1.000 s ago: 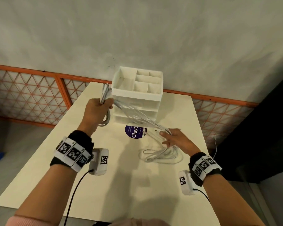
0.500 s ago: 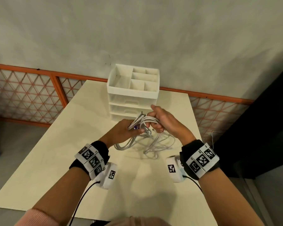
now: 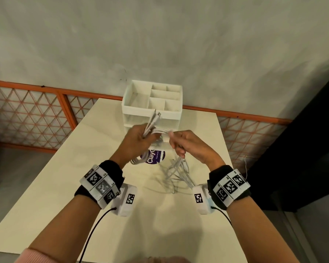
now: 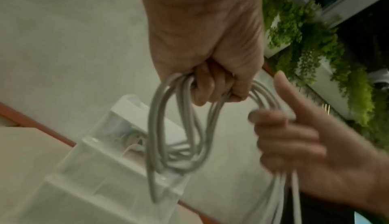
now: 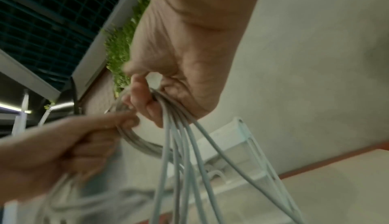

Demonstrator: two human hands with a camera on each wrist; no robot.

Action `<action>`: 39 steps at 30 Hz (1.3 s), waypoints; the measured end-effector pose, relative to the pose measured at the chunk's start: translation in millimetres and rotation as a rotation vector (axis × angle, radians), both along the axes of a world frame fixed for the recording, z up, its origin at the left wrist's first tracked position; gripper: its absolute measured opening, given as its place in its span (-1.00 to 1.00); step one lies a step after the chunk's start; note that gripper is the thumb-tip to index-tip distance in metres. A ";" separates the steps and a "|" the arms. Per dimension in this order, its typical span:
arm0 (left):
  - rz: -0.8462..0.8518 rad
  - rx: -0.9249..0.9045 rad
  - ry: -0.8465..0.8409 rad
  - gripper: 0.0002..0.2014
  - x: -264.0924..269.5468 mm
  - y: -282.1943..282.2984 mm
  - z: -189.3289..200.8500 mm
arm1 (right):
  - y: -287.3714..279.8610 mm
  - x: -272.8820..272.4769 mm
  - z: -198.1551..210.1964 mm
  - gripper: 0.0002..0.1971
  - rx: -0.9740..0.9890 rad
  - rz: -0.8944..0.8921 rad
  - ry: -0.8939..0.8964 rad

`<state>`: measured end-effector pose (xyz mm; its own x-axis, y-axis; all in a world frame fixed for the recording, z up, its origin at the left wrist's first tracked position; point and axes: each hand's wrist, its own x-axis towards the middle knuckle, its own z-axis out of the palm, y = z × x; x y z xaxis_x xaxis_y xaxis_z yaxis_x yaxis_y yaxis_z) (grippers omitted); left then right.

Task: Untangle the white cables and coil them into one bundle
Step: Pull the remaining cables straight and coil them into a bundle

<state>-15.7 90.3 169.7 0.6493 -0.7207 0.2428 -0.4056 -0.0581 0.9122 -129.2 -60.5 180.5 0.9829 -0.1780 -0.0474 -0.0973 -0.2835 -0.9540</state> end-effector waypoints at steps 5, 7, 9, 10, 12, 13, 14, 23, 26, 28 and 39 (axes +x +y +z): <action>0.276 -0.214 0.063 -0.75 16.6 4.3 26.5 | -28.3 -1.7 -63.8 -0.67 -0.219 -0.002 0.247; 0.335 -0.299 0.096 -0.70 26.5 12.8 34.1 | -39.7 -11.9 -92.1 -0.67 -0.245 -0.061 0.353; 0.403 -0.320 0.091 -0.70 36.6 19.7 37.1 | -47.4 -22.3 -113.2 -0.62 -0.272 -0.152 0.407; 0.437 -0.305 0.082 -0.70 39.5 21.1 34.2 | -49.2 -26.5 -119.2 -0.61 -0.283 -0.192 0.413; 0.490 -0.266 0.051 -0.65 38.7 21.2 28.0 | -51.7 -28.4 -122.8 -0.61 -0.289 -0.265 0.383; 0.507 -0.233 0.043 -0.63 37.0 20.1 24.4 | -54.3 -28.0 -122.7 -0.62 -0.310 -0.313 0.350; 0.512 -0.191 0.037 -0.60 36.8 19.0 19.1 | -57.6 -27.3 -121.9 -0.62 -0.357 -0.376 0.290; 0.189 0.338 0.038 -0.68 35.4 36.8 -11.0 | -86.7 -43.3 -114.5 -0.42 -0.687 -0.092 0.793; 0.135 0.230 0.198 -0.66 28.2 36.7 -14.6 | -72.9 -36.9 -104.8 -0.20 -0.683 -0.006 0.844; 0.058 0.112 0.367 -0.58 18.2 31.1 -13.6 | -54.6 -23.2 -88.2 -0.34 -0.704 -0.021 0.577; 0.091 -0.354 0.749 -0.65 6.8 8.3 -8.4 | 49.6 14.1 -35.0 -0.62 -0.103 0.147 0.058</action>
